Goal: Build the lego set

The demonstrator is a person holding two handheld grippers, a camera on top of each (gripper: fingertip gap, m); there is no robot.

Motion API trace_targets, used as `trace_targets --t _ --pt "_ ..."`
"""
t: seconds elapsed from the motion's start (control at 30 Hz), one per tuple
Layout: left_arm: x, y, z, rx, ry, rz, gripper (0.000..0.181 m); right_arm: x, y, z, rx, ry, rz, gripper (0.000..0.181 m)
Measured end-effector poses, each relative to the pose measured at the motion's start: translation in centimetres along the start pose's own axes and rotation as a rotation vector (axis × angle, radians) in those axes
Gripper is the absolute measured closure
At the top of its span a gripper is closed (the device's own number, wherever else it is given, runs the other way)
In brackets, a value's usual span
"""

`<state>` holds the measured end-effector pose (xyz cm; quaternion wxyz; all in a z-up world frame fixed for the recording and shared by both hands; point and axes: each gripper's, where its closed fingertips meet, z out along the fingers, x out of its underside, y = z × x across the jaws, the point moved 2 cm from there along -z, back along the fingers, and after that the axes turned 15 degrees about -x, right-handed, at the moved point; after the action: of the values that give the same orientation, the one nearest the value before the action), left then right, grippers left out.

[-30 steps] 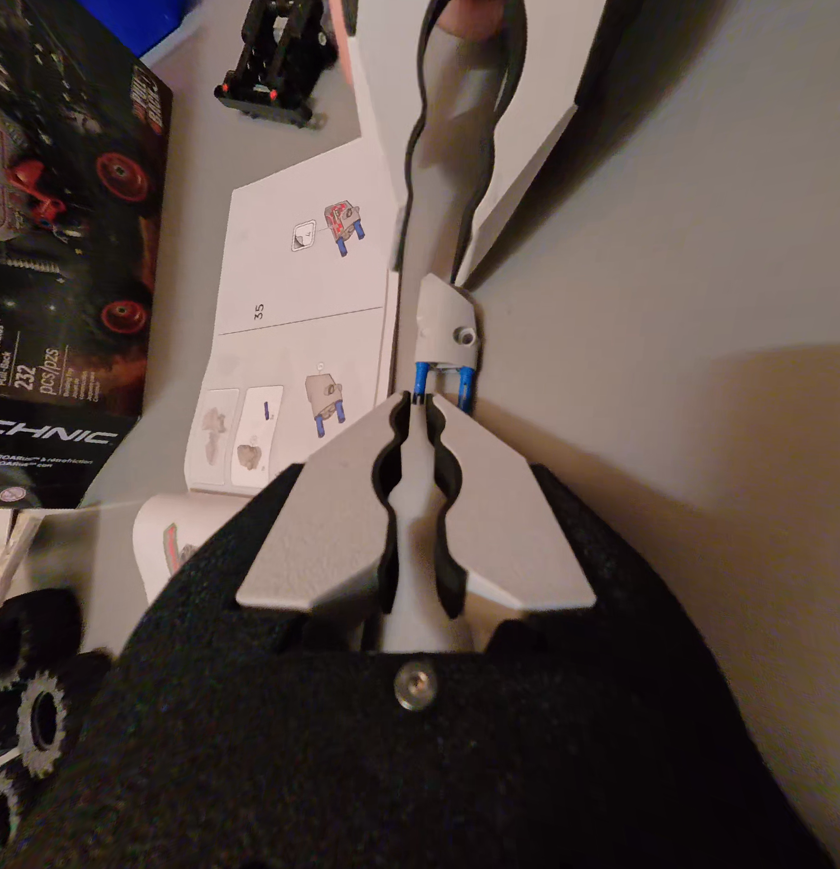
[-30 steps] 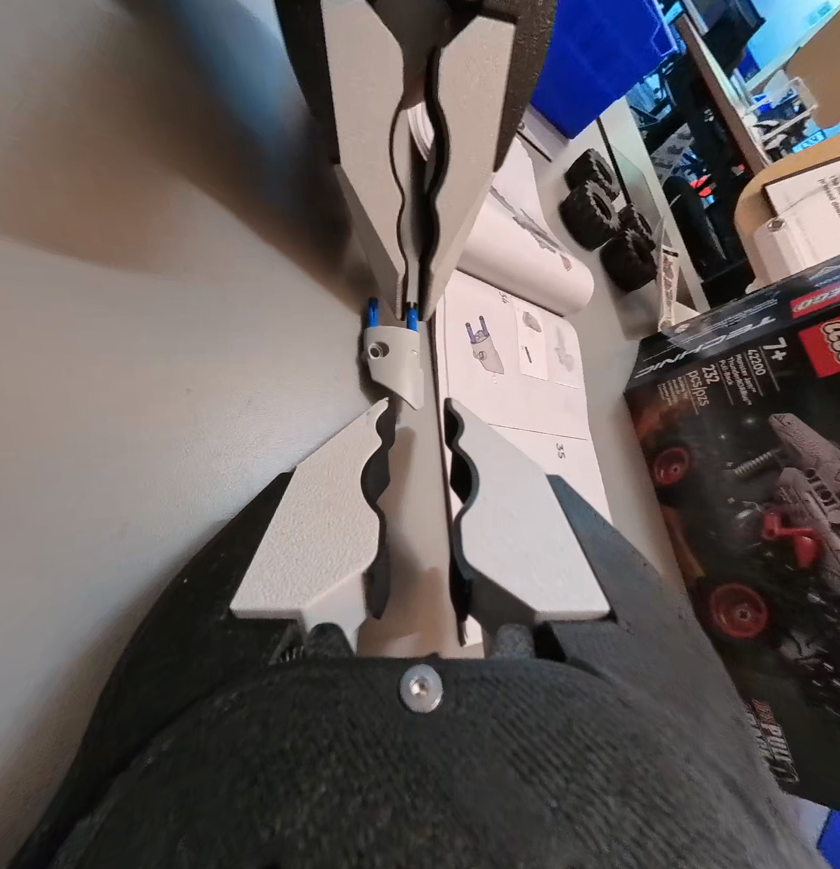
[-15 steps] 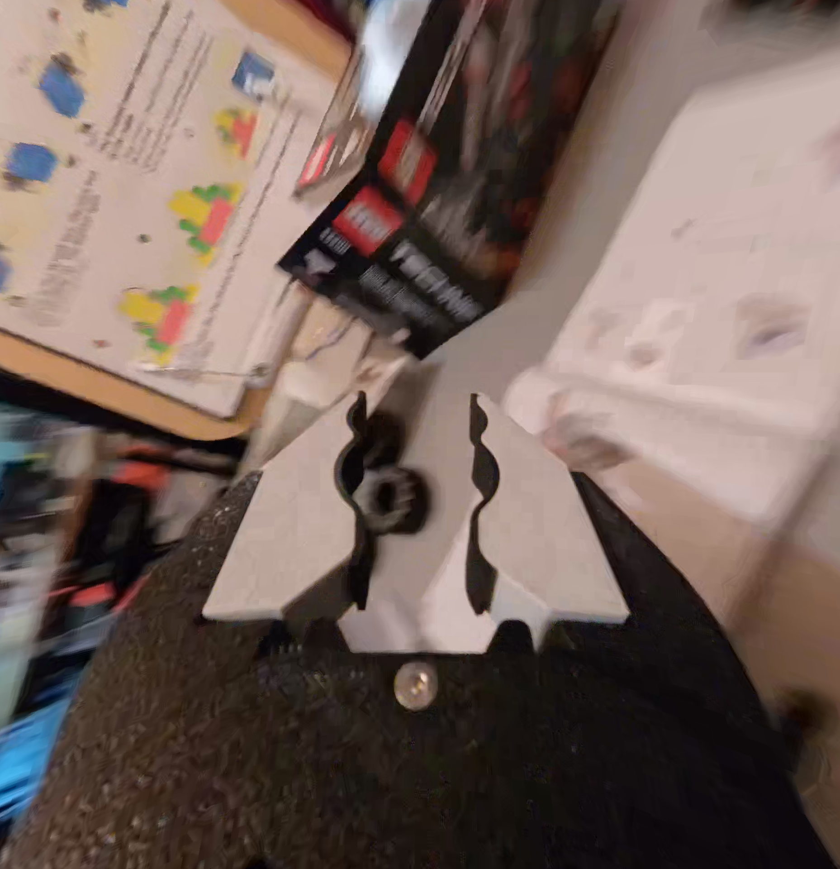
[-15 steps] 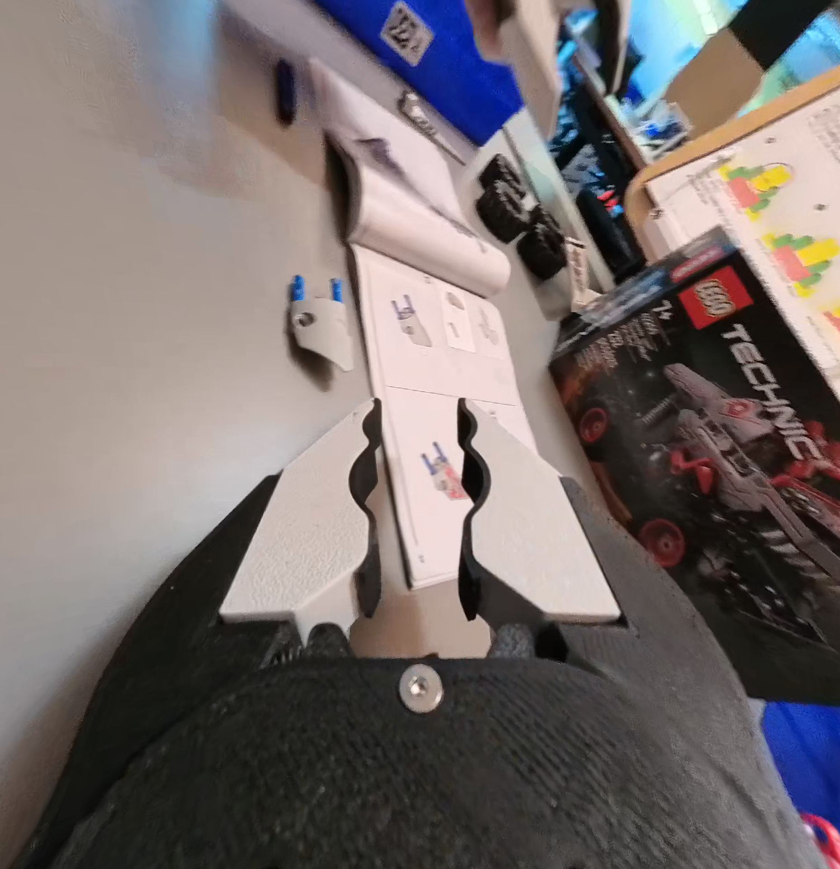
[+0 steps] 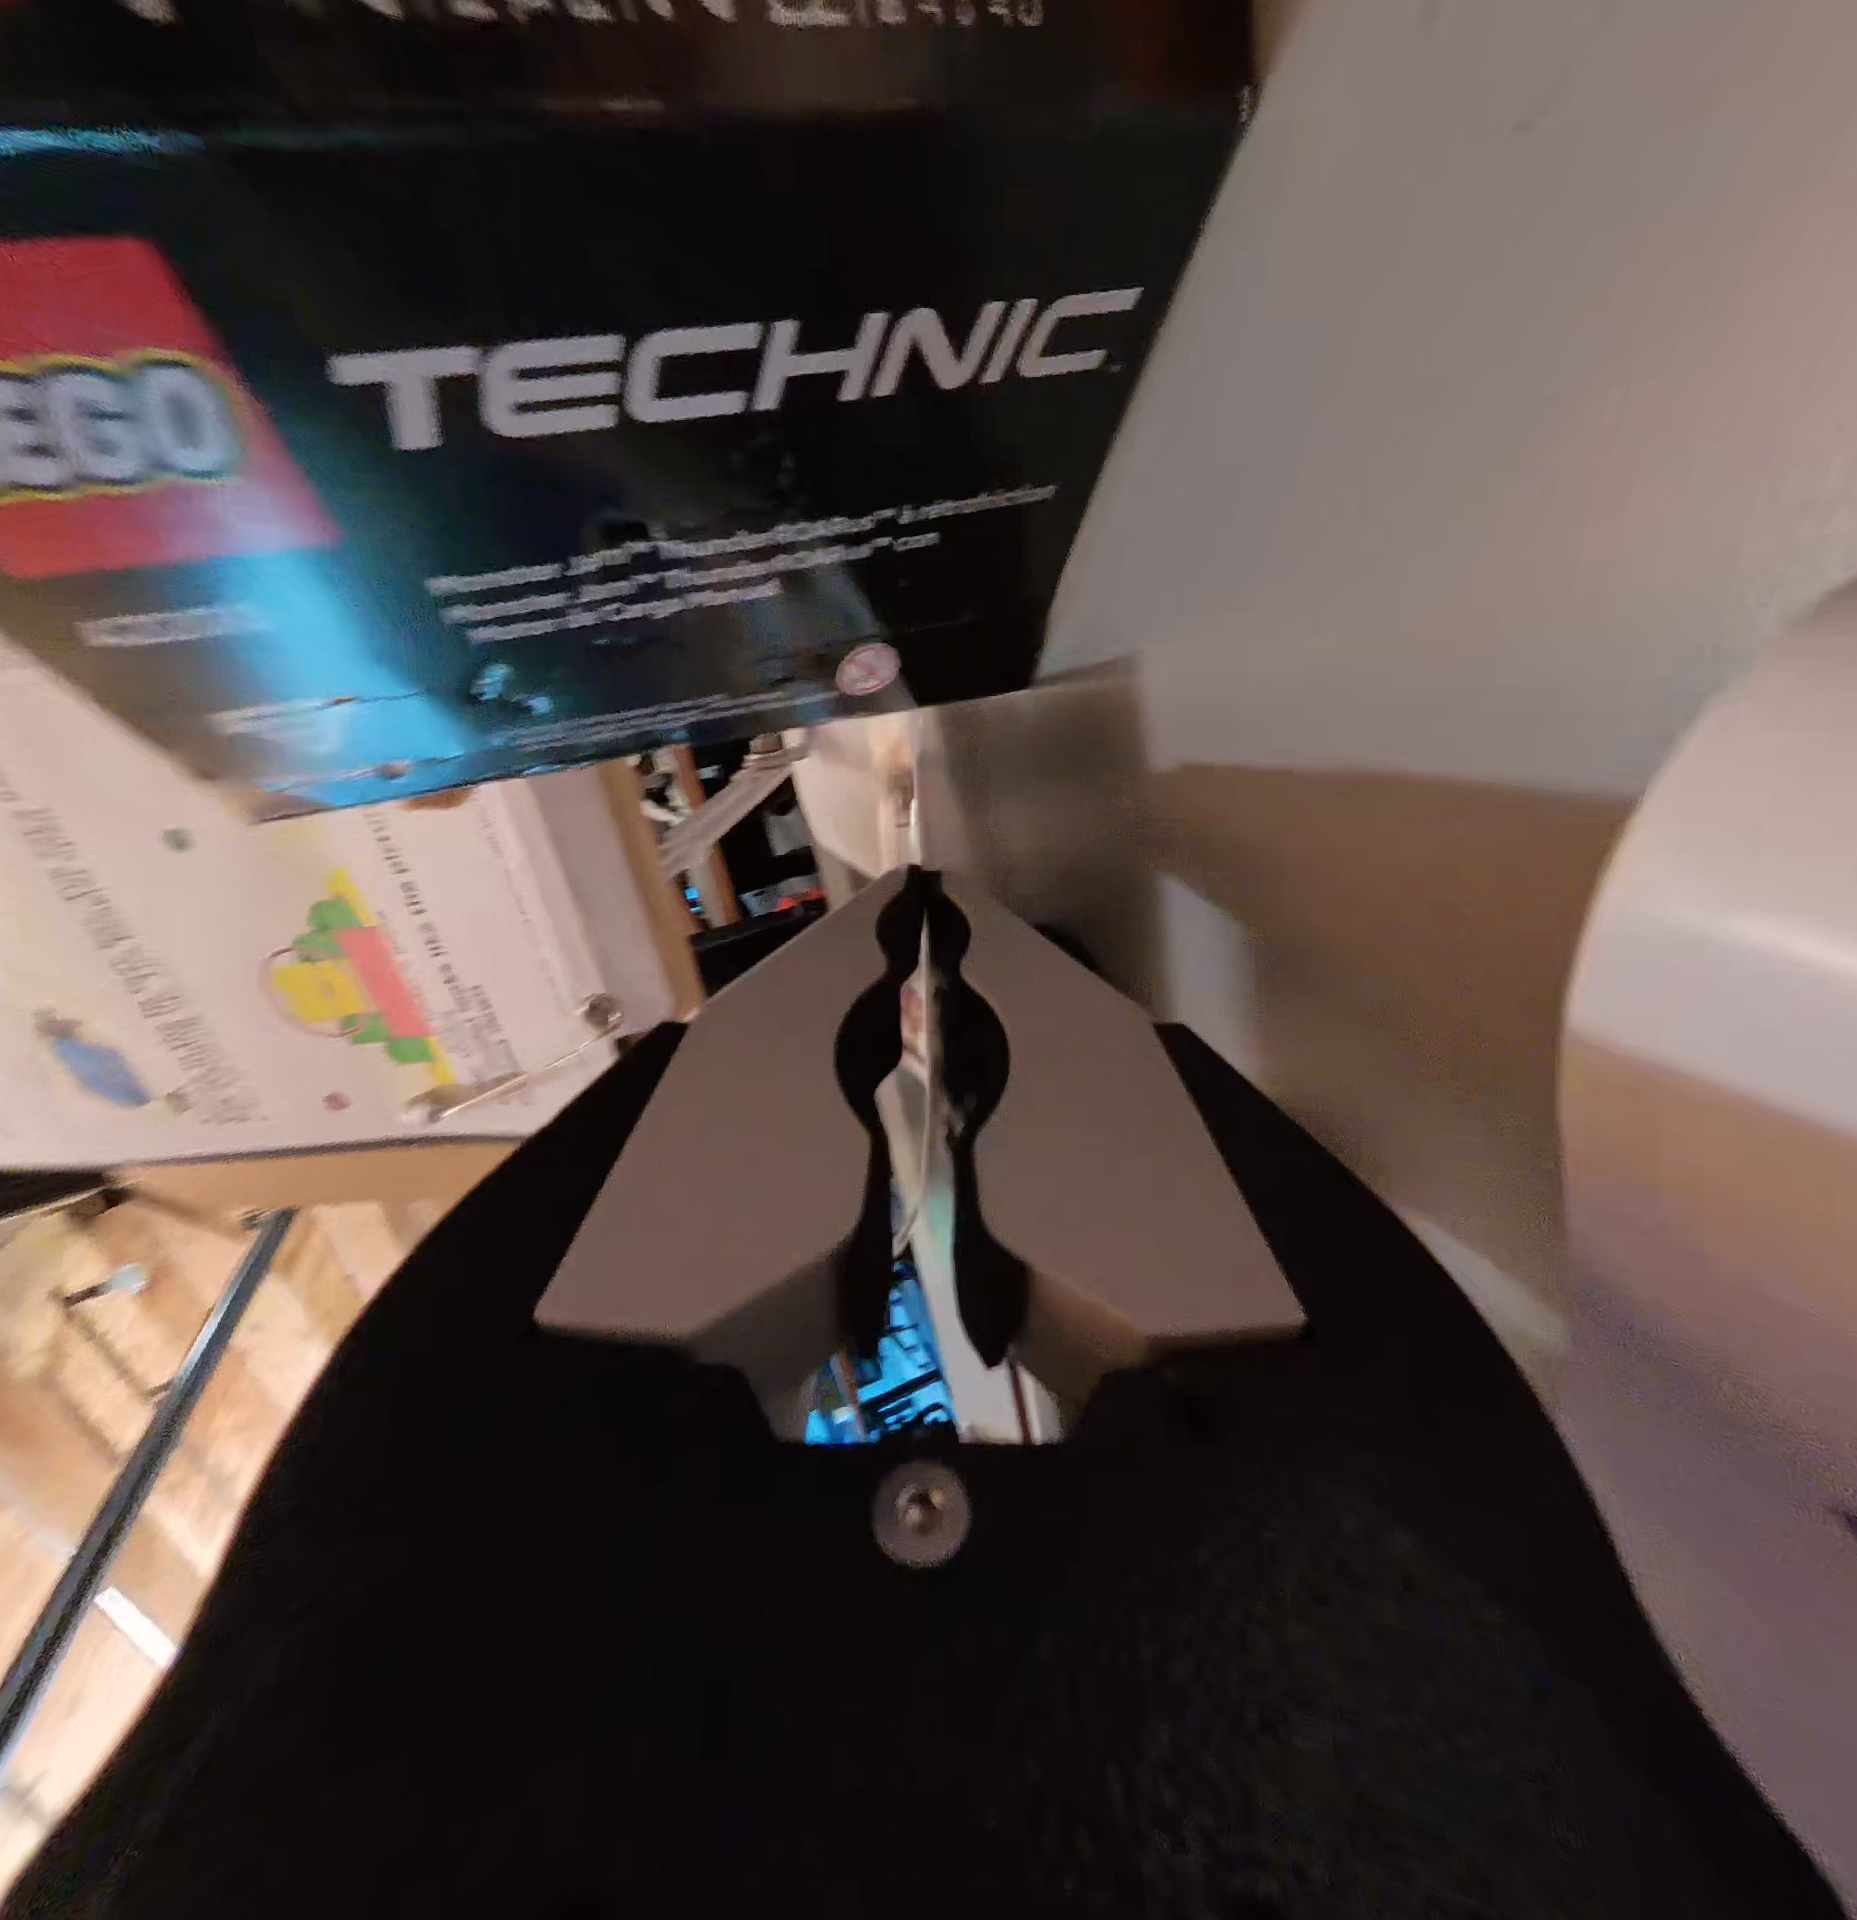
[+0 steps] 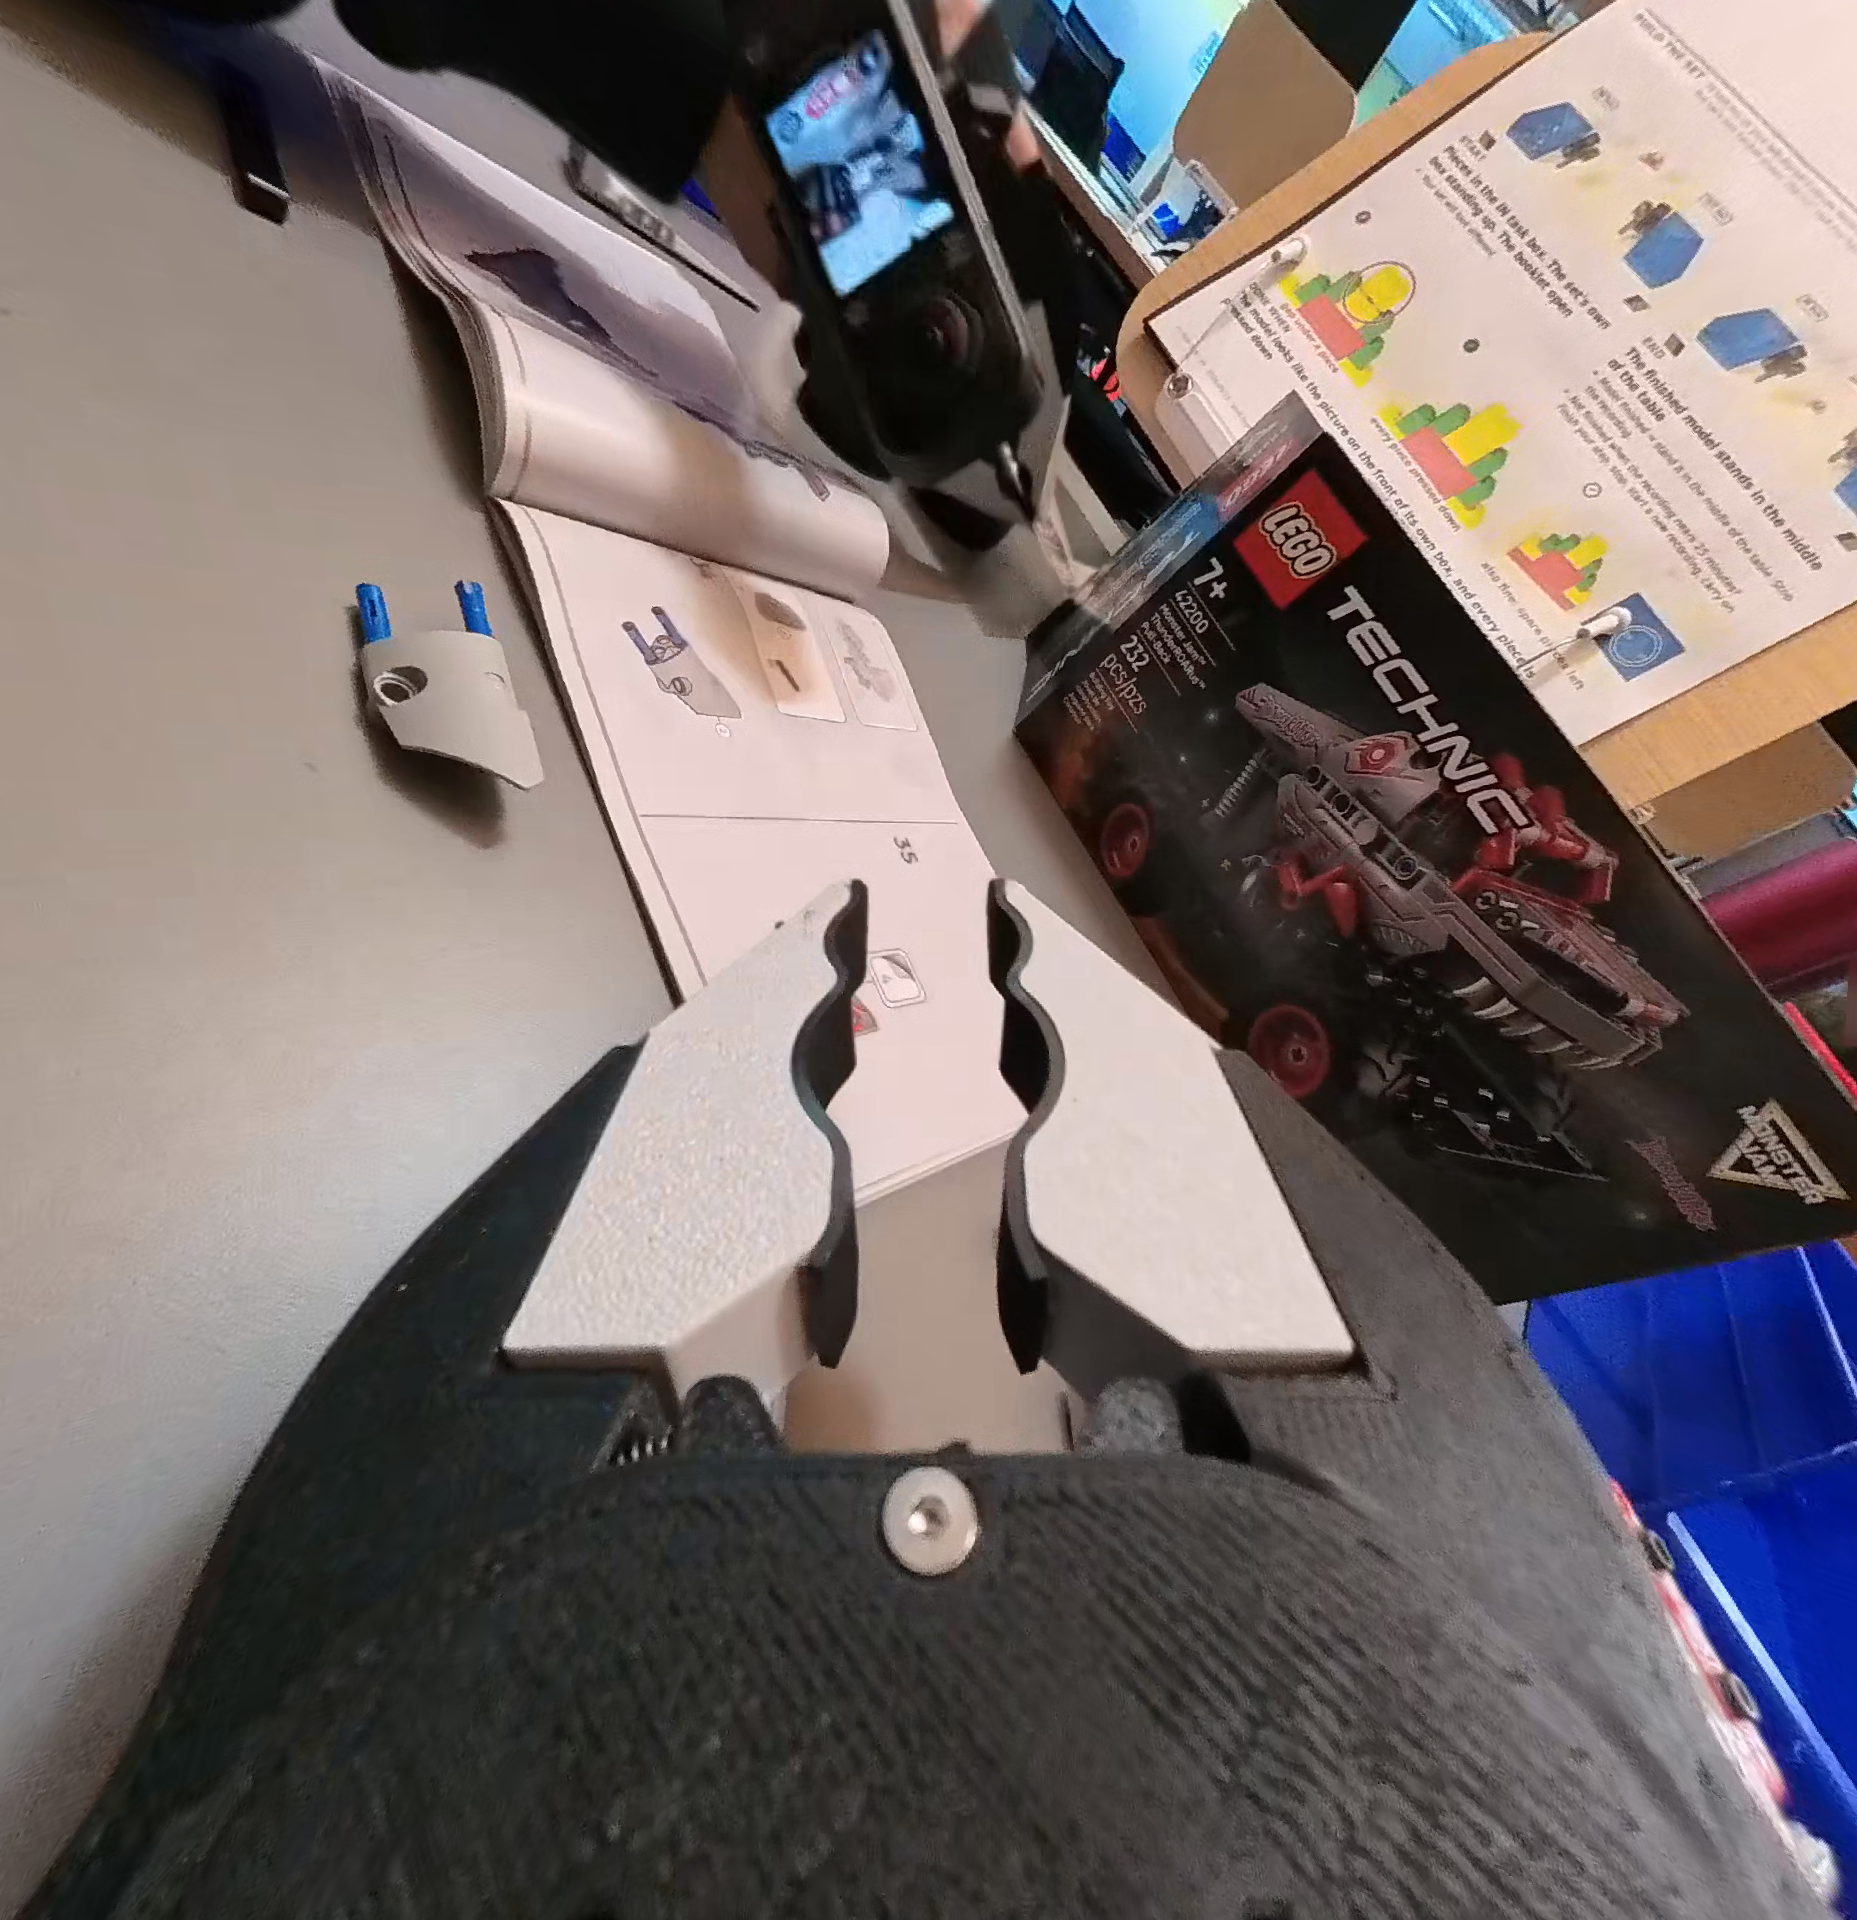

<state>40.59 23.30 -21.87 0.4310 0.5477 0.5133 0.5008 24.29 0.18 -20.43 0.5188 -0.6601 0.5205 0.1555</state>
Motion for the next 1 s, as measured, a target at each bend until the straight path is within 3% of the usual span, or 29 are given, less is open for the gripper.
trace_targets --t 0.03,0.13,0.27,0.43,0.5,0.63,0.9,0.93,1.0 --pt "0.0 0.8 -0.7 -0.047 -0.005 0.024 0.181 0.1 0.0 -0.1 -0.003 -0.003 0.006 0.161" --pt "-0.2 3.3 -4.2 -0.183 -0.046 0.054 0.181 0.0 -0.6 -0.4 0.017 -0.022 0.042 0.162" --pt "-2.0 6.1 -11.3 -0.354 -0.128 0.094 0.181 -0.5 -1.6 -1.0 0.017 -0.114 0.182 0.158" --pt "-7.0 8.0 -19.7 -0.622 -0.261 0.253 0.181 -4.0 -3.4 -2.6 -0.161 -0.493 0.723 0.148" --pt "-8.7 8.3 -22.0 -0.702 -0.295 0.292 0.181 -5.6 -3.4 -3.4 -0.312 -0.648 0.913 0.146" --pt "-11.3 8.5 -24.8 -0.77 -0.356 0.284 0.181 -6.9 -3.0 -3.8 -0.458 -0.834 1.155 0.143" --pt "-14.2 8.7 -27.8 -0.834 -0.427 0.299 0.181 -8.8 -1.3 -3.6 -0.536 -0.847 1.206 0.141" --pt "-14.5 8.6 -28.0 -0.833 -0.435 0.303 0.181 -9.2 -1.1 -3.7 -0.552 -0.857 1.2 0.144" --pt "-14.9 8.5 -28.4 -0.836 -0.443 0.311 0.181 -9.8 -1.0 -4.3 -0.579 -0.891 1.179 0.167"
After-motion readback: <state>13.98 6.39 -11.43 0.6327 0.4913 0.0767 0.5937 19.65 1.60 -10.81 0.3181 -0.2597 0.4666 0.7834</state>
